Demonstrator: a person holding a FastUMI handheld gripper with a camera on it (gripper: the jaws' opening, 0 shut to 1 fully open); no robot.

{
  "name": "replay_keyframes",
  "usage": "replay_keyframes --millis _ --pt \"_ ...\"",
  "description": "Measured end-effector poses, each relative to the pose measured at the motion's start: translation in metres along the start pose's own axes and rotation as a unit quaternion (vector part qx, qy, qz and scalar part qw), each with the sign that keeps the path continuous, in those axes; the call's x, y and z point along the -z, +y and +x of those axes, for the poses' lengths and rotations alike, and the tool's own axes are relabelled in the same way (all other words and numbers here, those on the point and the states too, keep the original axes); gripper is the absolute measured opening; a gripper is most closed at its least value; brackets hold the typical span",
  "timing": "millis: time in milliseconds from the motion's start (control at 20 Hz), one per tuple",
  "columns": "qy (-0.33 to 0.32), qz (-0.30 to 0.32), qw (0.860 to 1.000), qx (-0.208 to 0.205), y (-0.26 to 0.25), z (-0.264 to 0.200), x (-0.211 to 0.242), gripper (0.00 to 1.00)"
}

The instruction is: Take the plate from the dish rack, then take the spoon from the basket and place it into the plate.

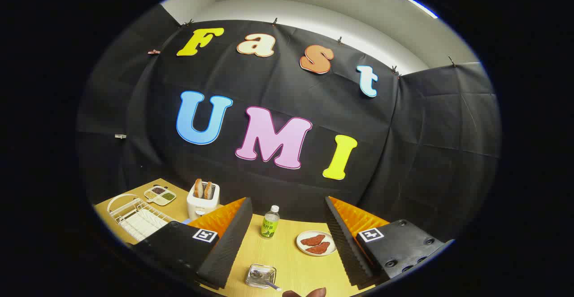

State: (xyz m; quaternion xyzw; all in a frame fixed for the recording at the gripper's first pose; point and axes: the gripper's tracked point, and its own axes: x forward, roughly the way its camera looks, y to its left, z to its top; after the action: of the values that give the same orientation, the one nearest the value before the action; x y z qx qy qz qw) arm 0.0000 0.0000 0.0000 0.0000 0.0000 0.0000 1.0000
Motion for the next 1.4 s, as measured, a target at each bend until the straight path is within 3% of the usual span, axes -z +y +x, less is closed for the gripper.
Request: replay_keyframes --millis 850,1150,1400 --pt "0.013 0.007 1.0 -0.013 0.017 -0.002 -0.004 0.98" --pt "0.054 0.006 0.996 -0.065 0.069 0.005 0.003 0.98" --pt "0.128 0.022 0.983 -0.129 0.134 0.016 0.031 0.97"
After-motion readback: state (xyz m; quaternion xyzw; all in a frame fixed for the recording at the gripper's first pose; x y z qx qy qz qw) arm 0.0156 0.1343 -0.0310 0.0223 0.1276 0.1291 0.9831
